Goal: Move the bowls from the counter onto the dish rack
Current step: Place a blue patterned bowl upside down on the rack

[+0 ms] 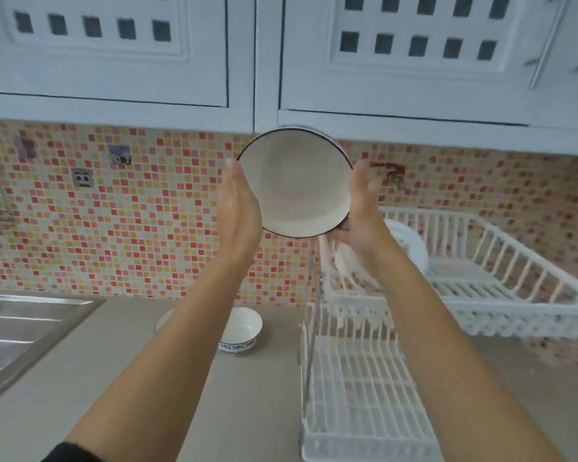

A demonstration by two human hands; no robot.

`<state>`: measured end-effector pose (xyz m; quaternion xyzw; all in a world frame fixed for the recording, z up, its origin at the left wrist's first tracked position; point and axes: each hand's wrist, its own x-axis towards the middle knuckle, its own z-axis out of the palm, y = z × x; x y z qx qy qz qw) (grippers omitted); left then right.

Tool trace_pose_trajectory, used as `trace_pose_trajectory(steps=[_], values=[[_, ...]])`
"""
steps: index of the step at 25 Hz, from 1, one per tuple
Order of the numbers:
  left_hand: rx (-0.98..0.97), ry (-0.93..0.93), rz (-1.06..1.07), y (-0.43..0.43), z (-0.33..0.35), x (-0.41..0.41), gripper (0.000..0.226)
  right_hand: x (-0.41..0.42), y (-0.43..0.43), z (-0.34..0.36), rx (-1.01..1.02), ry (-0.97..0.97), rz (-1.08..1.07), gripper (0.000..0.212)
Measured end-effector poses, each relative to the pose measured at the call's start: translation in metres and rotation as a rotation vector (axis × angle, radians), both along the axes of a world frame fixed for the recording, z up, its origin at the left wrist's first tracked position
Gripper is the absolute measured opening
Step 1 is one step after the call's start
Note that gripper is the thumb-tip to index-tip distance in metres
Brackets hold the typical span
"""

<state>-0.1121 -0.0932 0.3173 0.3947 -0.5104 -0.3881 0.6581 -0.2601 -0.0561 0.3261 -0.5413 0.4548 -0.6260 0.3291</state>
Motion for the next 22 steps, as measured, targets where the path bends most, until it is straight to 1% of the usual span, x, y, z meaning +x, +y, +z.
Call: trace_pose_trajectory(steps=[2,3,4,5,6,7,8,9,11,12,14,16,18,20,22], values=[[0.014,0.004,-0.106,-0.001,0.015,-0.041,0.102,-0.047,0.008,0.017,0.016,-0.061,-0.006,0.072],[0.002,-0.024,-0.144,0.003,0.022,-0.060,0.100,-0.070,0.011,0.023,0.008,-0.062,-0.030,0.064],[-0.009,-0.051,-0.183,0.008,0.028,-0.084,0.094,-0.098,0.017,0.028,-0.017,-0.053,-0.063,0.047],[-0.013,-0.083,-0.217,0.012,0.032,-0.107,0.087,-0.127,0.020,0.031,-0.054,-0.032,-0.093,0.036],[-0.020,-0.128,-0.252,0.014,0.034,-0.129,0.082,-0.154,0.023,0.033,-0.070,-0.004,-0.100,0.037],[-0.030,-0.172,-0.300,0.017,0.036,-0.149,0.083,-0.181,0.026,0.034,-0.073,0.028,-0.087,0.048],[-0.031,-0.206,-0.352,0.017,0.035,-0.169,0.089,-0.205,0.029,0.033,-0.064,0.062,-0.057,0.062],[-0.020,-0.238,-0.392,0.016,0.032,-0.187,0.100,-0.228,0.030,0.032,-0.057,0.089,-0.023,0.071],[0.016,-0.282,-0.420,0.014,0.029,-0.213,0.123,-0.257,0.032,0.028,-0.072,0.150,0.013,0.072],[0.009,-0.317,-0.440,0.012,0.027,-0.226,0.126,-0.271,0.032,0.025,-0.080,0.176,0.018,0.070],[-0.037,-0.394,-0.505,0.006,0.025,-0.246,0.117,-0.300,0.029,0.021,-0.073,0.182,0.034,0.073],[-0.021,-0.449,-0.573,-0.001,0.024,-0.257,0.105,-0.327,0.027,0.017,-0.025,0.216,0.124,0.087],[-0.003,-0.531,-0.647,-0.010,0.024,-0.259,0.098,-0.349,0.026,0.011,0.059,0.266,0.229,0.100],[0.008,-0.700,-0.727,-0.016,0.026,-0.257,0.099,-0.365,0.026,0.003,0.118,0.376,0.289,0.107],[-0.001,-0.951,-0.771,-0.015,0.030,-0.259,0.098,-0.375,0.024,-0.005,0.162,0.522,0.283,0.113]])
